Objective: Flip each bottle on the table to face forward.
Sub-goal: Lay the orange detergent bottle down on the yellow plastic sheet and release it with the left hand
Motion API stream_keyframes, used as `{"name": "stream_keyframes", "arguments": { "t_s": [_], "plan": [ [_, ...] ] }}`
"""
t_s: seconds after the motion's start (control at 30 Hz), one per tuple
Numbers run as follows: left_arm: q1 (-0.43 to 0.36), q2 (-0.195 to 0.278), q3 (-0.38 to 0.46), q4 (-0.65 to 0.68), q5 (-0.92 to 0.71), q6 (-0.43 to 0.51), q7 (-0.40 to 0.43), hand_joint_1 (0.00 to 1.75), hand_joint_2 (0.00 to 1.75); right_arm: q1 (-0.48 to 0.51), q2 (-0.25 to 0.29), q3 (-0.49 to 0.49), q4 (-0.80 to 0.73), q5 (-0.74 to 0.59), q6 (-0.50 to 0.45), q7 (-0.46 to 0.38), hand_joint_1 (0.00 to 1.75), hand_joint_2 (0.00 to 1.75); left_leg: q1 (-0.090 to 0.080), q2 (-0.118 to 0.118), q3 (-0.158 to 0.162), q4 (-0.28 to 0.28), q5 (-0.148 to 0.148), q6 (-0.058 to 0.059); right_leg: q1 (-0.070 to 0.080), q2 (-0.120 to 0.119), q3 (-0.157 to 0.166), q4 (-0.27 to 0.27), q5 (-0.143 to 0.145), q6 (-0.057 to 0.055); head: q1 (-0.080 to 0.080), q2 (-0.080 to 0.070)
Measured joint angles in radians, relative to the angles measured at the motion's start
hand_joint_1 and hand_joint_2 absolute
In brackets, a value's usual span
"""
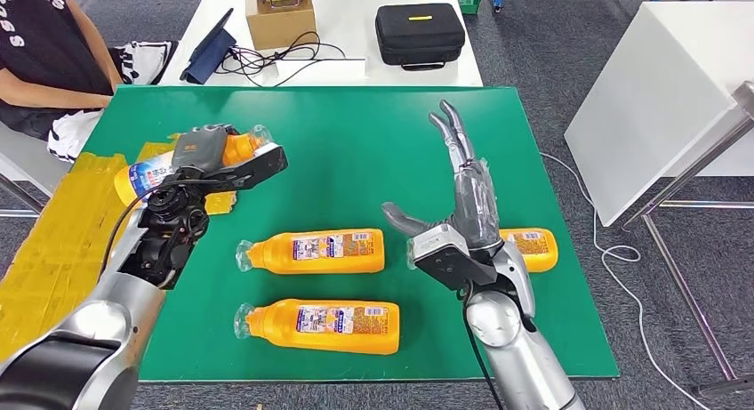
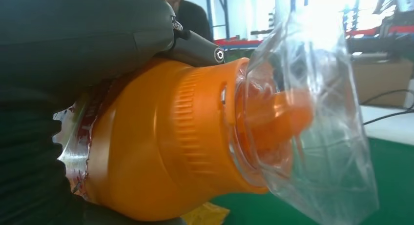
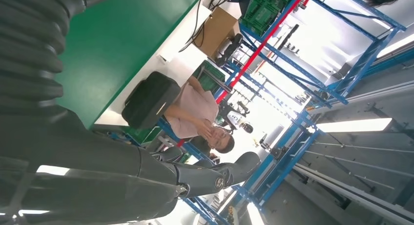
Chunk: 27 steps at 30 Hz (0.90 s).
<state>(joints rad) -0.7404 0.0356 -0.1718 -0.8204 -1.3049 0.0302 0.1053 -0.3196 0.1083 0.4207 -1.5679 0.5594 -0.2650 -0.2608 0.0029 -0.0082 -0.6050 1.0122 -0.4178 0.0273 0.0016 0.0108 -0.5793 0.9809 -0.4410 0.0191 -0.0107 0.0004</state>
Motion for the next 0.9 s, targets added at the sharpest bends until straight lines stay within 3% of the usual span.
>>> {"name": "stream_keyframes", "arguments": {
  "t_s": [0.83, 0.87, 0.9],
  "plan": [
    [-0.034, 0.035, 0.07, 0.287, -0.049, -0.029, 0.038, 1.75, 1.75, 0.003, 0.014, -0.021, 0.007, 0.015, 0.013, 0.008, 0.0, 1.75, 0.0, 0.0, 0.0, 0.0, 0.0, 0.0, 0.0, 0.0, 0.0, 0.0, 0.0, 0.0, 0.0, 0.0],
    [-0.034, 0.036, 0.071, 0.291, -0.049, -0.029, 0.038, 1.7, 1.75, 0.003, 0.014, -0.021, 0.007, 0.015, 0.013, 0.008, 0.0, 1.75, 0.0, 0.0, 0.0, 0.0, 0.0, 0.0, 0.0, 0.0, 0.0, 0.0, 0.0, 0.0, 0.0, 0.0],
    [-0.034, 0.036, 0.071, 0.296, -0.049, -0.029, 0.038, 1.3, 1.75, 0.004, 0.015, -0.021, 0.008, 0.015, 0.013, 0.008, 0.0, 1.75, 0.0, 0.0, 0.0, 0.0, 0.0, 0.0, 0.0, 0.0, 0.0, 0.0, 0.0, 0.0, 0.0, 0.0]
  ]
}}
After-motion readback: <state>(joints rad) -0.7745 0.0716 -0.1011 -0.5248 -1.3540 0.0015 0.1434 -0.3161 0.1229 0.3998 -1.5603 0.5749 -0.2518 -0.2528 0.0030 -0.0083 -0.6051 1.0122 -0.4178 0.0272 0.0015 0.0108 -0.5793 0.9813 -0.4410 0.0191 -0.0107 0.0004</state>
